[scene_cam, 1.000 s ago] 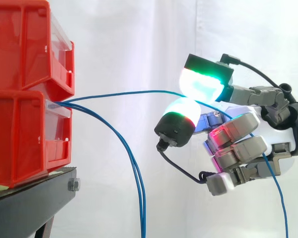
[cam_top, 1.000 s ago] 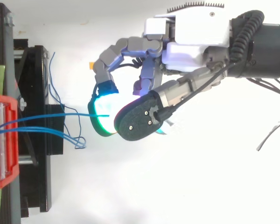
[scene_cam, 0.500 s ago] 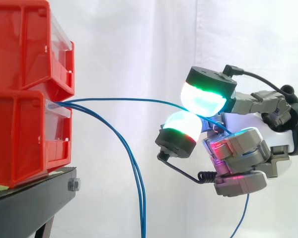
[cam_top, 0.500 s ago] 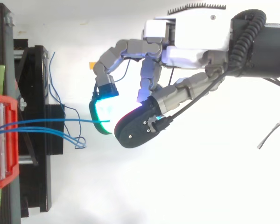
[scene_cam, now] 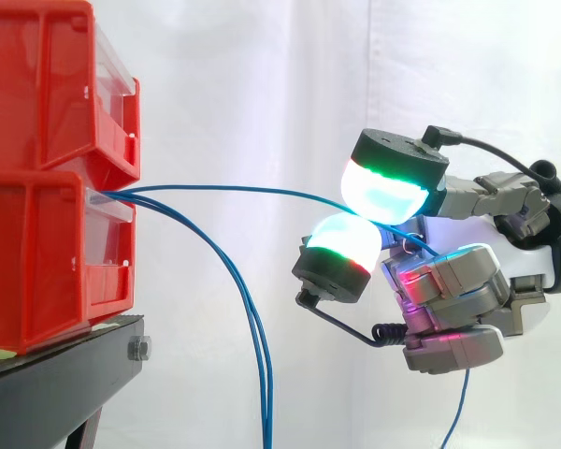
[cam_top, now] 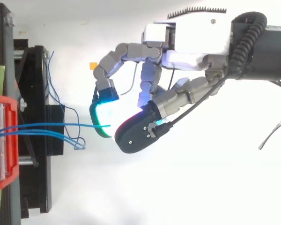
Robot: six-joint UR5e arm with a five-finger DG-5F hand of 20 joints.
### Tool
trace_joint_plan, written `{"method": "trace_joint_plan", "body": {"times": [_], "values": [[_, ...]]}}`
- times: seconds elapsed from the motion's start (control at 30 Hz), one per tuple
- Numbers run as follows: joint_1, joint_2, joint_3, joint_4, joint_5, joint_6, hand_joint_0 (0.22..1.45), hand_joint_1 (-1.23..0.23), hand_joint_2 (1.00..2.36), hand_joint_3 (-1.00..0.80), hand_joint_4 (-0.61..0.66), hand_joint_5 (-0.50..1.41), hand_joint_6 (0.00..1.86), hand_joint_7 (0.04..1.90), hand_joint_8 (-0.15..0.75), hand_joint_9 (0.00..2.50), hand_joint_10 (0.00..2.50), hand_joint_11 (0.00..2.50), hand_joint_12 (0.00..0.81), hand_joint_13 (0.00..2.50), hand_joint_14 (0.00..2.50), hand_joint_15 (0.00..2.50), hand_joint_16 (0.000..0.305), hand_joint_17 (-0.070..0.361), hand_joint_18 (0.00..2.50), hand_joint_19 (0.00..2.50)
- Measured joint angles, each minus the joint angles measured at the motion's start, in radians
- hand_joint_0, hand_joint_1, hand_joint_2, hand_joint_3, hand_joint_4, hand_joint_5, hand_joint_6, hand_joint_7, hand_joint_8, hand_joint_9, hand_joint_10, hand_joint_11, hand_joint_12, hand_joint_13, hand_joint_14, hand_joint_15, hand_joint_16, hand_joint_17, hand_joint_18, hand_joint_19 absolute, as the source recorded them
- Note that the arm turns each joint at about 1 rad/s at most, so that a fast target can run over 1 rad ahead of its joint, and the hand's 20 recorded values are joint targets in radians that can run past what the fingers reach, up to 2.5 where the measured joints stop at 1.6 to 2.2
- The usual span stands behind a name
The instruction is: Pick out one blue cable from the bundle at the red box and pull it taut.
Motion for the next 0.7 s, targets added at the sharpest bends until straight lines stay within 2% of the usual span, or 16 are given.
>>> {"method": "trace_joint_plan", "body": {"times": [0.53,0.63,0.7], "values": [[0.001,0.0,0.0,-0.02,-0.004,0.006,0.64,-0.69,1.03,-0.2,0.04,-0.13,0.93,1.12,0.302,1.55,0.02,1.31,0.314,1.24,1.32,1.45,0.043,0.096,1.27,1.44],[0.0,0.0,0.0,-0.034,-0.018,0.009,0.64,-0.69,1.03,-0.2,0.04,-0.13,0.93,1.12,0.301,1.55,0.02,1.31,0.311,1.25,1.32,1.46,0.042,0.094,1.27,1.44],[-0.002,0.001,0.0,-0.039,-0.046,0.008,0.64,-0.69,1.03,-0.2,0.04,-0.13,0.93,1.12,0.298,1.55,0.02,1.31,0.318,1.25,1.32,1.46,0.042,0.095,1.26,1.44]]}}
